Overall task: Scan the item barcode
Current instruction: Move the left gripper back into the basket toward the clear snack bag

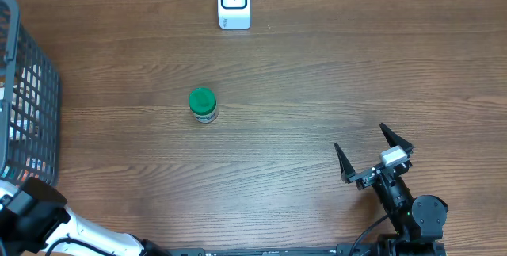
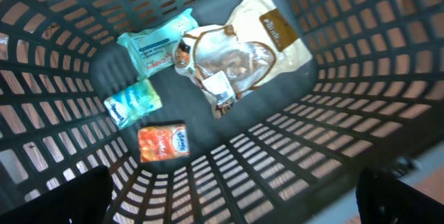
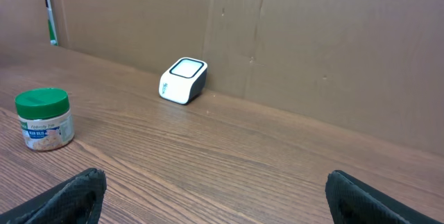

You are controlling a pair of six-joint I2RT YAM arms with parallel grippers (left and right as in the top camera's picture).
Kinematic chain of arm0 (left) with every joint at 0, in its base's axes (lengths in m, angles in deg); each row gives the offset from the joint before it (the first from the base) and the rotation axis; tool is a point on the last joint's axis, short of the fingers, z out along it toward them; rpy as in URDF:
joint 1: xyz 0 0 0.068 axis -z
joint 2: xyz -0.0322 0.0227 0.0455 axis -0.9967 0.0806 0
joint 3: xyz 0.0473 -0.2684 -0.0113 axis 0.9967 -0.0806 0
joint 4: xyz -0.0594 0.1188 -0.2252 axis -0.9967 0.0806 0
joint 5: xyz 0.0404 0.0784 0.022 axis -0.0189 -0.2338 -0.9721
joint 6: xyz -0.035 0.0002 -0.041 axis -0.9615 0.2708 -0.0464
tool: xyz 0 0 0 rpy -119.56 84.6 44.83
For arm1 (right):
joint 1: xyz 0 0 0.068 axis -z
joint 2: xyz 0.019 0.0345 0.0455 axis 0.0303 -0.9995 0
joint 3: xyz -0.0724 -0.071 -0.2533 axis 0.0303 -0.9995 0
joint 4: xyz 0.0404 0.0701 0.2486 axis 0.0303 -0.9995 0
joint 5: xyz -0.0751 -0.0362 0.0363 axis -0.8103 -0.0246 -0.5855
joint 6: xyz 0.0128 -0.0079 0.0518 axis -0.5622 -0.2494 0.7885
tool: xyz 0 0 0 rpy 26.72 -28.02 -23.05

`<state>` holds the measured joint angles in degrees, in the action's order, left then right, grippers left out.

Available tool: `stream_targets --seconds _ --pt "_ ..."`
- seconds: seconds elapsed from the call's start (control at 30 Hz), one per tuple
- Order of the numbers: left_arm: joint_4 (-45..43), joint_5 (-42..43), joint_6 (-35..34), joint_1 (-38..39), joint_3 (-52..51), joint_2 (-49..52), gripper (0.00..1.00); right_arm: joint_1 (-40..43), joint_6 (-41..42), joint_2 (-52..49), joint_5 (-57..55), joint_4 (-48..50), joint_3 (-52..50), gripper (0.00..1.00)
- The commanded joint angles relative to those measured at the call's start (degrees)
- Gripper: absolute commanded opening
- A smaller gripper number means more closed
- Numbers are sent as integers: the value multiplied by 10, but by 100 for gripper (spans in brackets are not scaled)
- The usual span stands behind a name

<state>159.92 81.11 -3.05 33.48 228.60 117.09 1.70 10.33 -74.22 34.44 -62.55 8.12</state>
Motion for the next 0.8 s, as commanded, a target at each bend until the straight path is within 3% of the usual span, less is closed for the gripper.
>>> stream_targets --seconds 0.0,0.77 --pt "1 -32 3 -2 -2 24 100 -1 3 5 1 1 -6 100" --pt "-4 -77 25 -3 -2 79 100 -1 3 5 1 1 -6 100"
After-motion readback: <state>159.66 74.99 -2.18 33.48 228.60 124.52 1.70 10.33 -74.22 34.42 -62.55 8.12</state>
